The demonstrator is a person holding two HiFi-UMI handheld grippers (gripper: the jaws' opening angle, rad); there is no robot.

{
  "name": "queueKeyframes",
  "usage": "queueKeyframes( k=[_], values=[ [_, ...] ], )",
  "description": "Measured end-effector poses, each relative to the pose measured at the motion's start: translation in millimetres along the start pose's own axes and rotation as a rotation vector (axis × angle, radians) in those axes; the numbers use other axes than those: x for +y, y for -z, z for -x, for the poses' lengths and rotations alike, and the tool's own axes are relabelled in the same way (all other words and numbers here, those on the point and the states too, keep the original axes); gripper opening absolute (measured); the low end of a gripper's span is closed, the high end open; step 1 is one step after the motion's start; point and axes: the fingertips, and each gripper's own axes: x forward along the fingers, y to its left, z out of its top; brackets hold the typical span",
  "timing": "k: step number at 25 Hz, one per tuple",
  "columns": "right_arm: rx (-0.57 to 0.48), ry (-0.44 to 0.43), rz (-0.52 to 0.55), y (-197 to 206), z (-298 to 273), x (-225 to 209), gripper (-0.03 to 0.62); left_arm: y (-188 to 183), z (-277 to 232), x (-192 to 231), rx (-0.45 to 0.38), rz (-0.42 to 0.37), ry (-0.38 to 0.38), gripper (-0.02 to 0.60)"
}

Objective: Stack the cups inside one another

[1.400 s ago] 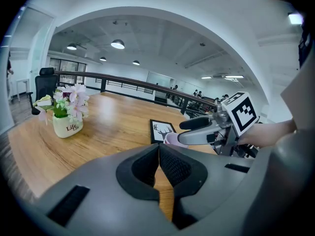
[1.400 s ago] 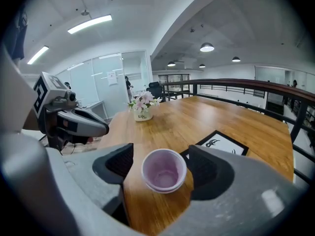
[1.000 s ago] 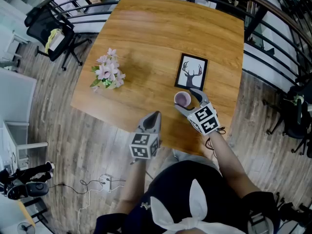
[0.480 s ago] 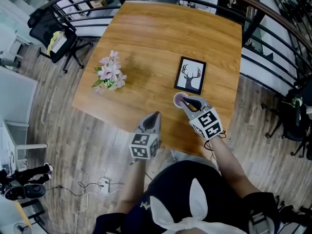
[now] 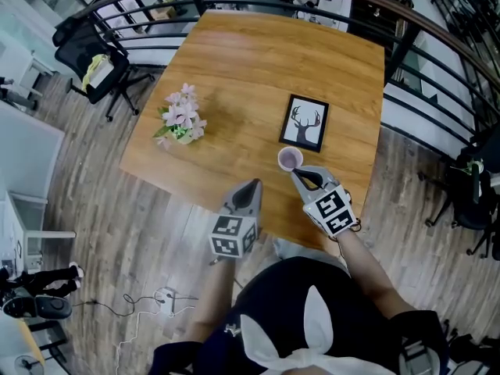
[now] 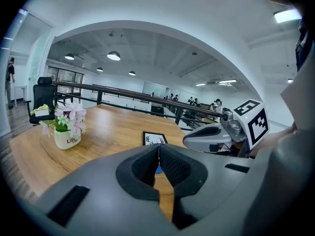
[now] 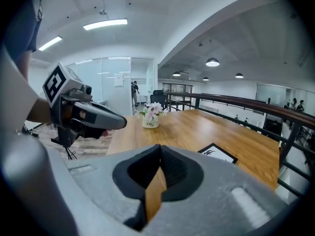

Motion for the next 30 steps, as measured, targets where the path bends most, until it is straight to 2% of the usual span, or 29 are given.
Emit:
queueKeyframes(
  k=[8,15,30],
  values=[
    [-0.043,-0.015,-0.043,-7,26,22,-0.003,8,20,-19,-0.016,0.006,0.007,0.018],
    [-0.061,-0.018,-0.026,-13,43,40,-0.003,7,36,-41,-0.038,-0.001,0.026,0.018],
    [-0.079,-0.014,-0.03,-9,57,53,-0.003,16,50,-54,-0.04,-0.008,0.027,0.018]
  ],
)
